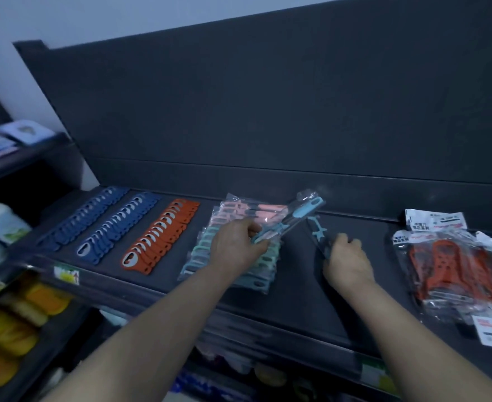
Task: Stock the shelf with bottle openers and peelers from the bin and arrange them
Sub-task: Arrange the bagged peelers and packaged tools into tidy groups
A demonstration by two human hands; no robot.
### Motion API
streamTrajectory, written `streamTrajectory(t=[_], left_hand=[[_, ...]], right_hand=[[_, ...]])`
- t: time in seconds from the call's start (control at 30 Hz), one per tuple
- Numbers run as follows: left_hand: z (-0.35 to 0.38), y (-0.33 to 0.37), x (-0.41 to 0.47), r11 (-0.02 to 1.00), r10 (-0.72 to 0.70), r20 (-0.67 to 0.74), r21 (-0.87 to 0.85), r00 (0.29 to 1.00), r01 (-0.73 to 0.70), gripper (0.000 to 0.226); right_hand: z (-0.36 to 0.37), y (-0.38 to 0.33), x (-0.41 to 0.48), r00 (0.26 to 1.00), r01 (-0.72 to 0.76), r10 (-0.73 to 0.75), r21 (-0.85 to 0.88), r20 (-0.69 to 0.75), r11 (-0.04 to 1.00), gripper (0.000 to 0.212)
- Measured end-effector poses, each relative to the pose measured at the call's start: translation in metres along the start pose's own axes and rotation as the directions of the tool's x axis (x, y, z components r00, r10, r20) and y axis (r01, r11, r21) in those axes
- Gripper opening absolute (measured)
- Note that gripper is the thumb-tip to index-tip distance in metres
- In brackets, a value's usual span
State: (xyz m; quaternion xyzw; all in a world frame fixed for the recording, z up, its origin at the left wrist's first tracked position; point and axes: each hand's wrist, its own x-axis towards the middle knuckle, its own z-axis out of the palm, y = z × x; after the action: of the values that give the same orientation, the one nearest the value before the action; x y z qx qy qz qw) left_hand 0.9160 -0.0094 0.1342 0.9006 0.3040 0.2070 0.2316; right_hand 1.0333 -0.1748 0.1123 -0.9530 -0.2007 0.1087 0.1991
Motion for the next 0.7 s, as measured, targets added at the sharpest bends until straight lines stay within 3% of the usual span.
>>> streamTrajectory(t=[0.23,0.47,0.7], left_hand=[[-0.036,-0.051,-0.004,0.992,0.1,0.022,-0.084,0.995,-0.098,0.027],[-0.083,-0.126,-0.019,0.961,0.274,0.269,-0.107,0.924,-0.254,0.021],[-0.083,-0.154,-0.027,0.918,0.383,0.397,-0.064,0.834,-0.391,0.033]], right_hand=[[-0.001,-0.008,-0.022,0.972,-0.156,0.194,0.247,-0.136,0.956,0.037],[0.012,-0.049,-0.058,0.956,-0.195,0.252,0.313,-0.153,0.93,0.043],[0.05,-0.076,-0.104,0.93,0.083,0.028,0.284,-0.366,0.955,0.045]])
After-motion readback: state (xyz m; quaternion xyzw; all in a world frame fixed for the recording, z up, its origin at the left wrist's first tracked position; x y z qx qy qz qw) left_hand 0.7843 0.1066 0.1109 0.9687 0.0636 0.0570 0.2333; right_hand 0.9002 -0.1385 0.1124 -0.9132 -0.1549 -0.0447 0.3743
